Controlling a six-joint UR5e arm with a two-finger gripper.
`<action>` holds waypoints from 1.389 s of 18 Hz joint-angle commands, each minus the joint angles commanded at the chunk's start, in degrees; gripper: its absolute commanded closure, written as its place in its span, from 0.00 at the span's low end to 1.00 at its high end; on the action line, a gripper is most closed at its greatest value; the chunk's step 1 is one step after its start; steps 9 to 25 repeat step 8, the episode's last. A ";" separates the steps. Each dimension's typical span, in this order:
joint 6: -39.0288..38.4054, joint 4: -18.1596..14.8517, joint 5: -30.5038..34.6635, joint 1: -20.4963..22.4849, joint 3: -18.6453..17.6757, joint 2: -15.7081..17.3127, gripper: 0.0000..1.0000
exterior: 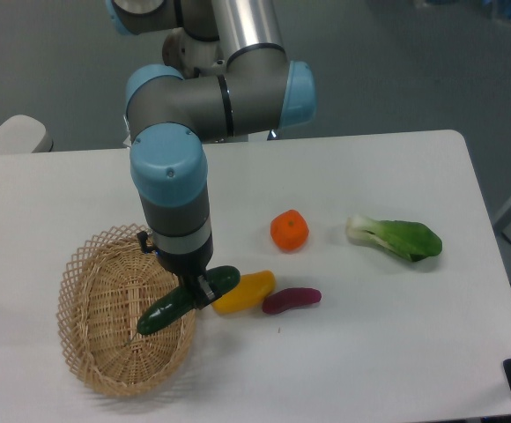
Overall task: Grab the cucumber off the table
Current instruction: 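Lift the cucumber and carry it toward the wicker basket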
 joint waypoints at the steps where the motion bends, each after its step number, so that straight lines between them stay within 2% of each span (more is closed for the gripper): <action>1: 0.00 0.00 0.00 0.09 0.00 0.00 0.86; 25: -0.35 0.26 -0.09 0.00 0.35 -0.09 0.86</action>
